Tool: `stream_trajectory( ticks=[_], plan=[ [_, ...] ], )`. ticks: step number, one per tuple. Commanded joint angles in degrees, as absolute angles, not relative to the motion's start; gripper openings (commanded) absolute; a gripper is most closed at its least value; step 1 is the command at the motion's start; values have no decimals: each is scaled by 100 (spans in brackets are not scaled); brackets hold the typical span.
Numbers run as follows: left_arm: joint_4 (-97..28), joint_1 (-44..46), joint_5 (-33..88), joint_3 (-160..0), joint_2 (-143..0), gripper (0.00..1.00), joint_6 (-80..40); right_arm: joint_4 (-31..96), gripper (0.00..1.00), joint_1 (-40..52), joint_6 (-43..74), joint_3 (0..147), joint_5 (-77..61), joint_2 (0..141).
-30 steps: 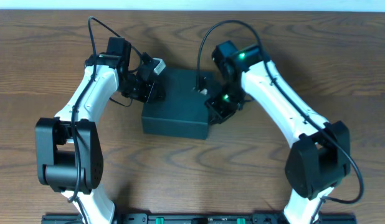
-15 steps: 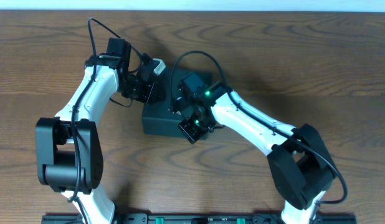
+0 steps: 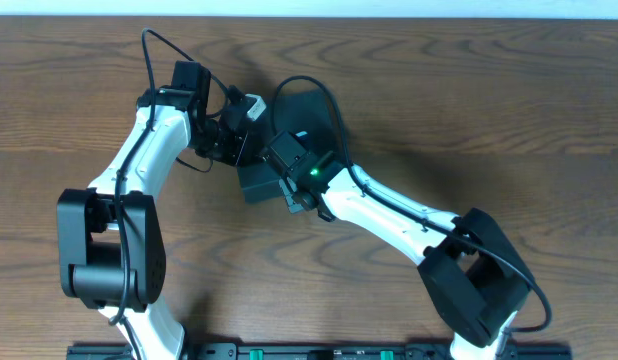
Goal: Pack container
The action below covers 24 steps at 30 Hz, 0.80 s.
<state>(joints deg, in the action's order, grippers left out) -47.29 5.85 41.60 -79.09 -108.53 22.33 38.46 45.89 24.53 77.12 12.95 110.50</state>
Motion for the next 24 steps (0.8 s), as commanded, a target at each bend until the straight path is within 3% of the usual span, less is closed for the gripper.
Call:
stream_trajectory(
  ticks=[1, 11, 24],
  plan=[
    [-4751, 602, 4093, -7843, -10864, 6, 2204, 3741, 2, 4622, 2744, 7690, 1603, 10912],
    [-4748, 602, 4091, -7843, -10864, 6, 2182, 3765, 2, 4456, 3026, 7634, 1308, 10724],
    [-4727, 602, 4093, -7843, -10864, 6, 2182, 2696, 1, 4165, 3710, 6884, 1299, 10726]
  ],
)
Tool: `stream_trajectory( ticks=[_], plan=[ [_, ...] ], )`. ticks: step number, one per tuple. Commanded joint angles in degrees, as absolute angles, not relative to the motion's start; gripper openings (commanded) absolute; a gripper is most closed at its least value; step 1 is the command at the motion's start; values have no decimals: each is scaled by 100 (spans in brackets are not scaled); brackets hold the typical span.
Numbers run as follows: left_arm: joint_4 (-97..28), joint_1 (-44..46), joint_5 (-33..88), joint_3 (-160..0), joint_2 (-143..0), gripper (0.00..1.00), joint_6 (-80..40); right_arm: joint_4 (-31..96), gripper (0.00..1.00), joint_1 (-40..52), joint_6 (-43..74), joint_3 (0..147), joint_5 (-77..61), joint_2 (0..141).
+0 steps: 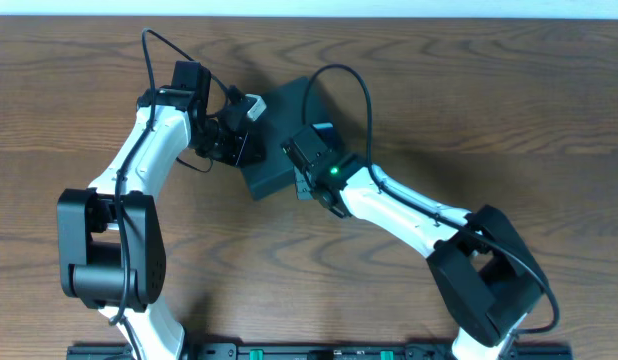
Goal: Pack container
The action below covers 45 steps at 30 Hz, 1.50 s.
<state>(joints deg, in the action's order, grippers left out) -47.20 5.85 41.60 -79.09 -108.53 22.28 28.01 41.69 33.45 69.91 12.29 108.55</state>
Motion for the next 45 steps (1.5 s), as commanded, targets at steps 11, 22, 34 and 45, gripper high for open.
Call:
stream_trajectory(
  ticks=[11, 22, 34, 45],
  plan=[
    [-4735, 602, 4091, -7843, -10864, 6, 2182, 2650, 1, 3610, 3920, 6751, 392, 10619],
    [-4818, 602, 4093, -8407, -10862, 6, 1551, 2471, 2, 2731, 1634, 6751, 464, 8536],
    [-4768, -473, 3363, -9657, -10750, 6, -589, 1398, 1, 1352, 1428, 6748, -1588, 9483],
    [-3747, -803, 3258, -8049, -10753, 6, -1638, 145, 1, 1092, 1953, 6751, -2794, 10978]
  ],
)
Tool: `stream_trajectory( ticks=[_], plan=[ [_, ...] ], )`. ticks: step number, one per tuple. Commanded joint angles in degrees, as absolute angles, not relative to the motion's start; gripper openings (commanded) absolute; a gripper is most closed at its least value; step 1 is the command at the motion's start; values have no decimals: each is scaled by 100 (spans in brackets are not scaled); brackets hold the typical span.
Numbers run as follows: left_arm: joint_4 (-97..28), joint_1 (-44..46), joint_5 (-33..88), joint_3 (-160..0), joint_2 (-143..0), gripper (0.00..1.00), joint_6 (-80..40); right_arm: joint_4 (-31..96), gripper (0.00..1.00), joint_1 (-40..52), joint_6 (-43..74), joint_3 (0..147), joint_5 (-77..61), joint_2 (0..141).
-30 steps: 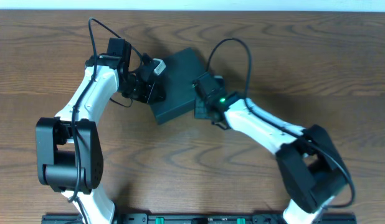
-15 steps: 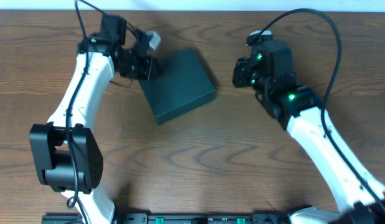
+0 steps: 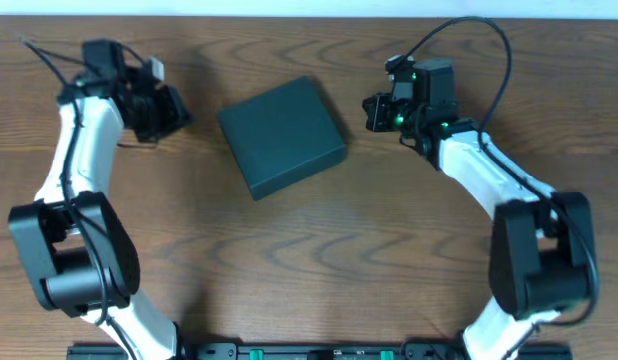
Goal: Pack container
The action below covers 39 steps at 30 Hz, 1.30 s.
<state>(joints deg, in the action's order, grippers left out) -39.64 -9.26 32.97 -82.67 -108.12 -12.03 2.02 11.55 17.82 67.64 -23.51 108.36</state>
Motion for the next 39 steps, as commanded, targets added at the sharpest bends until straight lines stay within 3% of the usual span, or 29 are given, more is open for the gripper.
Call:
stream_trajectory(
  ticks=[1, 17, 39],
  plan=[
    [-3586, -770, 3260, -7948, -10753, 6, -1776, 145, 1, 1096, 1970, 6751, -2834, 11030],
    [-2464, -272, 3242, -7596, -11000, 6, -2641, -23, 1, 1498, 2097, 6751, -4007, 11583],
    [-1780, -154, 3562, -7743, -11312, 6, -2749, 958, 1, 1546, 1656, 6751, -4934, 11583]
  ],
)
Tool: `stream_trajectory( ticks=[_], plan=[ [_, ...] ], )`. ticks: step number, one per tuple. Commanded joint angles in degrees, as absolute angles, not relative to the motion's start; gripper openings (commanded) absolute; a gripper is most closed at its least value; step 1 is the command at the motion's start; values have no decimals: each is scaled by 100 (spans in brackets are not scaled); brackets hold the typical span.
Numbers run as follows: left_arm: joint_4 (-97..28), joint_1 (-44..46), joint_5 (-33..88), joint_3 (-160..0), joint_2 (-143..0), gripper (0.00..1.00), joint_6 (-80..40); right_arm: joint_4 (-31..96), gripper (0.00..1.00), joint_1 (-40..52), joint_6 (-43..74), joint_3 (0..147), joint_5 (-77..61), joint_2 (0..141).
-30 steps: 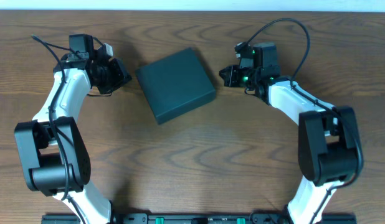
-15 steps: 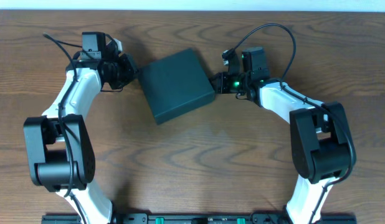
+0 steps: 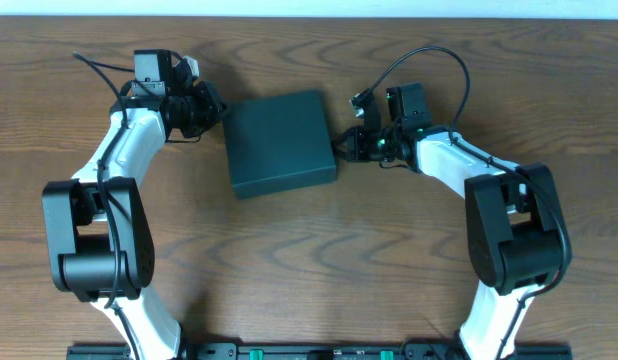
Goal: Pack container
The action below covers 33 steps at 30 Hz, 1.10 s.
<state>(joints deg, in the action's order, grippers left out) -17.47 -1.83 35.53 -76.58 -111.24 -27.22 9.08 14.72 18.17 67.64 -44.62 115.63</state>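
A dark green closed container [image 3: 281,142] lies flat at the middle of the table, its lid on and its sides nearly square to the table edges. My left gripper [image 3: 215,109] sits against the container's upper left corner. At the middle of its right side is my right gripper [image 3: 343,147], touching or almost touching the edge. Both sets of fingers are dark and small in the overhead view, so their opening does not show. Nothing is visible between them.
The brown wooden table [image 3: 309,260] carries only the container and the two arms. Black cables loop above each wrist. A black rail runs along the near edge, with the arm bases standing at the lower left and lower right.
Both grippers were well apart from the container, at the far left and far right. Now each is at a side of it. The container has turned from skewed to nearly square.
At first both grippers were crowded over the container with the right arm covering it. Then the right arm had shifted and more of the lid showed. Later both arms stood wide apart from the closed, skewed container. Now they flank it and it lies squarer.
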Motion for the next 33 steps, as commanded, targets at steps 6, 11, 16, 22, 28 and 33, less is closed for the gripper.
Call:
stream_trajectory(
  ticks=[6, 11, 16, 22, 28, 33],
  plan=[
    [-1787, -108, 3557, -7743, -11312, 6, -2749, 1269, 1, 1544, 1406, 6751, -5194, 11581],
    [-1787, -108, 3559, -7743, -11312, 6, -2749, 1514, 1, 1544, 1293, 6751, -5253, 11570],
    [-1785, -108, 3559, -7743, -11312, 6, -2751, 1520, 1, 1490, 1251, 6751, -5207, 11570],
    [-1785, -108, 3559, -7743, -11312, 6, -2749, 1656, 2, 1466, 1166, 6751, -5417, 11559],
    [-1782, -108, 3542, -7743, -11312, 6, -2746, 1658, 1, 1514, 1100, 6751, -5518, 11546],
    [-1772, -108, 3540, -7743, -11312, 6, -2746, 1739, 1, 1638, 965, 6751, -5577, 11528]
  ],
)
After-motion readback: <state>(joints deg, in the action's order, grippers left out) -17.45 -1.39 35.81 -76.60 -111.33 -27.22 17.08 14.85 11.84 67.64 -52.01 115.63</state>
